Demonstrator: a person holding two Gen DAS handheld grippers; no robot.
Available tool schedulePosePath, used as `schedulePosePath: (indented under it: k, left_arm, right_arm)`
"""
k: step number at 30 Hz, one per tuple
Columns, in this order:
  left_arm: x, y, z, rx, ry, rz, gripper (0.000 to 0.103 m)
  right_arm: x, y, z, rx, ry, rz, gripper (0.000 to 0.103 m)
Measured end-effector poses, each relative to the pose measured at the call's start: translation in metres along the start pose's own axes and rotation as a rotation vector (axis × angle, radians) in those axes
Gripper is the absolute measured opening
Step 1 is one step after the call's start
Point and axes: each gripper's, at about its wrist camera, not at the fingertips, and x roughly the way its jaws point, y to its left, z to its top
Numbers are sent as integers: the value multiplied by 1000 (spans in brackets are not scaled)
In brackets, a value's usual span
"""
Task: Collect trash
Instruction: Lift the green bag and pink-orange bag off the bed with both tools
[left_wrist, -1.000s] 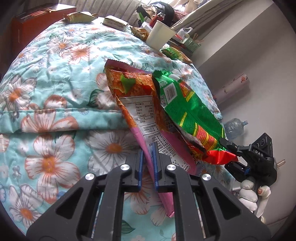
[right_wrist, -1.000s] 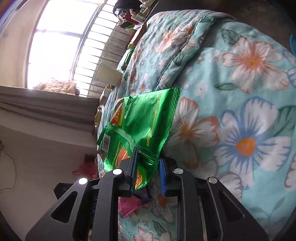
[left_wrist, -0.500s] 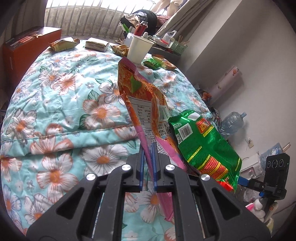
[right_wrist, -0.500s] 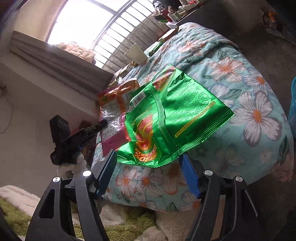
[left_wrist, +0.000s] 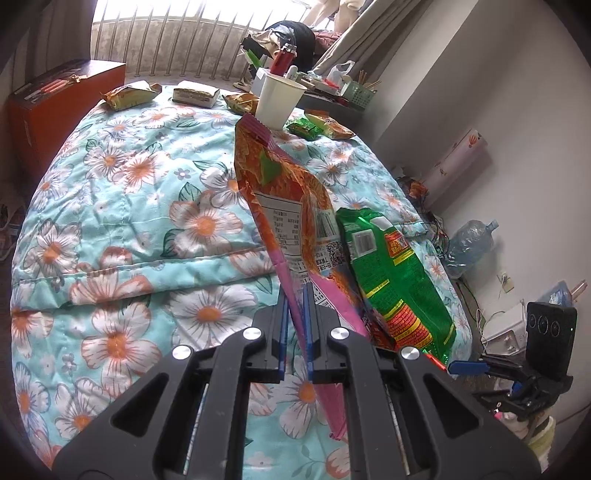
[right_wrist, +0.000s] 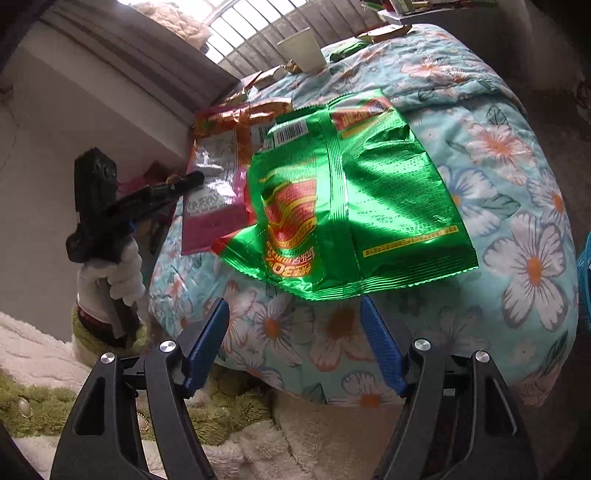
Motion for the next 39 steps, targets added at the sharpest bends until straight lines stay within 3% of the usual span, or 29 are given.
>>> schedulePosePath:
  k: [4, 6, 11, 13, 16, 19, 26, 33, 39]
  left_arm:
    - [-1, -3, 0, 18, 0, 14, 5]
    - [0, -5, 1, 23, -1, 19, 5]
    - [3, -6, 1, 16, 3, 23, 5]
    - [3, -6, 2, 8, 8, 28, 5]
    - [2, -9, 2, 12, 5, 33, 6]
    - [-1, -13, 3, 21, -1, 35, 6]
    - [1, -21, 5, 39, -2, 42, 6]
    - [2, -29, 6, 51, -7, 28, 6]
    - [9, -38, 6, 61, 0, 21, 6]
  right_arm:
    - [-15, 16, -23, -104, -6, 11, 71]
    - [-32, 19, -25, -124, -63, 22, 71]
    - [-78, -20, 8, 58, -344, 105, 72]
    - [-77, -50, 28, 190, -397, 105, 74]
    - [-55, -93, 52, 358, -367, 98, 74]
    - [-28, -111, 64, 421, -287, 29, 71]
    - [9, -90, 62, 382, -208, 120, 67]
    - [12, -80, 49, 368, -210, 326, 57]
    - [30, -70, 47, 362, -182, 278, 51]
